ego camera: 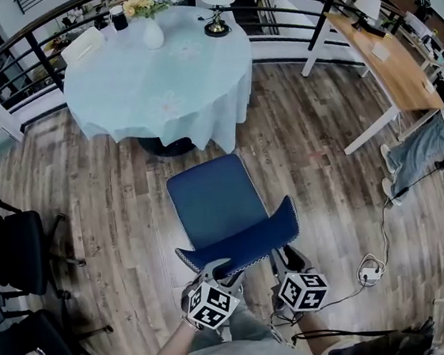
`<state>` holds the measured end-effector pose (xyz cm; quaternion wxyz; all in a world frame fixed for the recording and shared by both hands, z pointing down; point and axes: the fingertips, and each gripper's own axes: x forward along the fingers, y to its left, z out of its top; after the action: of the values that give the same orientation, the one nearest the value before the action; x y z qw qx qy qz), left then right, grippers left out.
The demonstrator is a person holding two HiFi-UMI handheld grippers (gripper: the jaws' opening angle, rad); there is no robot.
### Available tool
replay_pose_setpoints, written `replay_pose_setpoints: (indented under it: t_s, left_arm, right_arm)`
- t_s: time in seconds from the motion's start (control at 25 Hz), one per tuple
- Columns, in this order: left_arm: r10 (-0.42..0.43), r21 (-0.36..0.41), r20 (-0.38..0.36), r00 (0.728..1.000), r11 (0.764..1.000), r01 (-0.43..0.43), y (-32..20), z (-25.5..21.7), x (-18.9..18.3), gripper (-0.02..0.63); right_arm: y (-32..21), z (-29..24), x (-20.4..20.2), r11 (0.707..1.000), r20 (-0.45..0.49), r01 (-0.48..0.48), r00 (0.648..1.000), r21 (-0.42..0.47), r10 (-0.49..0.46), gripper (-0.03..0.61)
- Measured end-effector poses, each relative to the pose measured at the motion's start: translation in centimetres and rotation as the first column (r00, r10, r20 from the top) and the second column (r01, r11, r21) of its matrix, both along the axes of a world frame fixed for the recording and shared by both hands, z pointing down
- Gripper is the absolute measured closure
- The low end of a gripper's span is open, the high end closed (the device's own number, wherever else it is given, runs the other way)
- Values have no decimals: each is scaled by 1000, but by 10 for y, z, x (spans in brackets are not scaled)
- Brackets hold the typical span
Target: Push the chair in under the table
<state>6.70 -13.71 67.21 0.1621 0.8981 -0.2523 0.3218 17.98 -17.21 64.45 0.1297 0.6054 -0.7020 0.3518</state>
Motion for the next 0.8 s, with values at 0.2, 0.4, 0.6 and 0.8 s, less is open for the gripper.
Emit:
replay_pose_setpoints:
  t_s: [0.2,0.4,0.6,0.8]
  left_arm:
    - [-10,20,1,1000,1000,10,-16,-1,-5,451]
    - [-24,42,1,1000,999,24,-28,-1,-4,451]
    - [-38,65,11,999,997,37,-44,-2,-6,451]
    - [-62,95,28,998,994,59,-62,-1,-15,451]
  right_arm:
    - [-16,-1,-5,1000,1,3,1000,-1,-3,425]
    - [-29,-1,-4,1000,-1,6,1000,0,-6,425]
    - [-45,0,-7,1000,-2,9,1000,7,-9,425]
    - [-62,0,-14,1000,-3,12,1000,18,-12,425]
